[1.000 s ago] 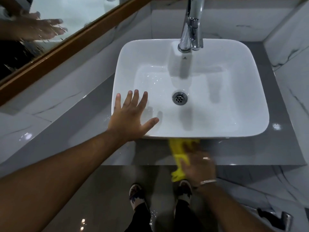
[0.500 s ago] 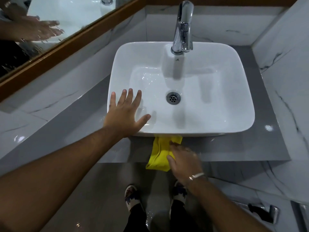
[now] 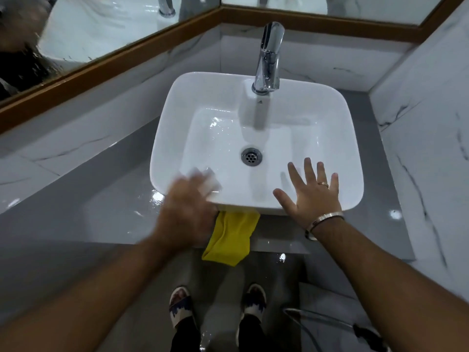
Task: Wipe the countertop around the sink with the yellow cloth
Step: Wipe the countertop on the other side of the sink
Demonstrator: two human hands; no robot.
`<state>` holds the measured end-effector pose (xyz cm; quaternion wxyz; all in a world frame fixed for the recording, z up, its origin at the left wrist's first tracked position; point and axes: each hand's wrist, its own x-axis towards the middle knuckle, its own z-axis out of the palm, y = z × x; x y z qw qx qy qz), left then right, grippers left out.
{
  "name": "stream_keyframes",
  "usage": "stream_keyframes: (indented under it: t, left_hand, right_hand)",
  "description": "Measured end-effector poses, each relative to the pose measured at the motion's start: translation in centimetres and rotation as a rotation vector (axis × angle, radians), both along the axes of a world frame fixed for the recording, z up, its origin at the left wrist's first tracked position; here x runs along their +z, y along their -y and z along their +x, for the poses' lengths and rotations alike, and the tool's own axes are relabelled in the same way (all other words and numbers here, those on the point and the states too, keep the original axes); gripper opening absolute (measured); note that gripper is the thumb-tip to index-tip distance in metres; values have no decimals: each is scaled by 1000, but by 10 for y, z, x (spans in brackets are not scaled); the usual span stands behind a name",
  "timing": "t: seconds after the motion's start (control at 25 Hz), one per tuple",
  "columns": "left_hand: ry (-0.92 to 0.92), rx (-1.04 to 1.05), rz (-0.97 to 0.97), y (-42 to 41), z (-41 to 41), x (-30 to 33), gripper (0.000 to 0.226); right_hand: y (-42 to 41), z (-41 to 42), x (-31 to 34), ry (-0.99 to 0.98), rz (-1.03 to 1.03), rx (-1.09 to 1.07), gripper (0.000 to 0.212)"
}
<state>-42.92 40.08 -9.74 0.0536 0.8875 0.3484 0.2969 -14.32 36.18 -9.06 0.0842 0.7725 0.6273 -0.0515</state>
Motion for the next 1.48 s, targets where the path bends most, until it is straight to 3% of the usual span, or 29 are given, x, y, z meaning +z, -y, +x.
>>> stream_keyframes:
  t: [0.04,0.08,0.16,0.28,0.36,0.48,0.56,0.64,0.76,0.8,0.84,0.96,1.0,1.04,1.12,1.2,1.24,1.28,1.36,1.48]
  left_hand:
    - [-36,-227,16,28,16,-13,32]
    - [-193,-414,-9,50,32,-29,28]
    - [-463,-459,-134,62,61,-65,34]
    - [-550,-354,-239,33,47,-104,46]
    - [-559,-236,-205,35,-23,-115,47]
    - [-466,277,-247,9,-149,-116,50]
    - [-473,462,-359,-2,-194,-113,53]
    - [-506,325,-330,-15,-195,-115,61]
    - [-534,-182,-196,-26,-156,-127,59]
    - [-570,-212,-157,-37,-157,-125,56]
    - [-565,-104,-154,-51,-162,-122,54]
    - [-424,612,-376,-76,-204,-120,63]
    - [-416,717,-400,-65,-202,-121,67]
    - [-393,705,-414,-48,-193,-123,71]
    - [-343,431,-445,-17,-165,-125,72]
    - [-334,130,-372,-49,-144,-129,69]
    - [-350,91,-313,-79,-132,-128,67]
    - [-401,138,-318,-107,-120,-123,67]
    - [-444,438,-385,-136,-117,-119,72]
    - [-196,907,-537,-95,-167,-120,73]
  right_hand:
    - [-1,1,1,-13,-1,-6,84]
    - [-2,1,2,-25,-5,-7,84]
    - [-5,2,3,-24,-24,5,82]
    - [-5,-5,6,-31,-58,6,80]
    - [-15,-34,7,-63,-42,57,80]
    - [-47,-122,2,-176,1,189,78]
    - [-68,-182,-3,-242,-17,245,78]
    - [-92,-236,-6,-258,-25,245,77]
    - [-96,-237,-6,-230,13,185,75]
    - [-93,-230,-6,-224,11,173,75]
    - [-89,-222,-4,-218,-6,171,75]
    - [-91,-234,2,-236,-41,176,73]
    - [-91,-236,4,-242,-43,174,73]
    - [-92,-237,5,-247,-42,173,72]
    - [-93,-238,5,-246,-38,173,69]
    - [-93,-237,2,-239,-37,173,67]
    - [-93,-237,1,-238,-39,175,67]
    - [-93,-237,1,-243,-39,174,66]
    - [-94,-235,0,-256,-30,175,66]
    - [-95,-235,2,-274,-66,184,66]
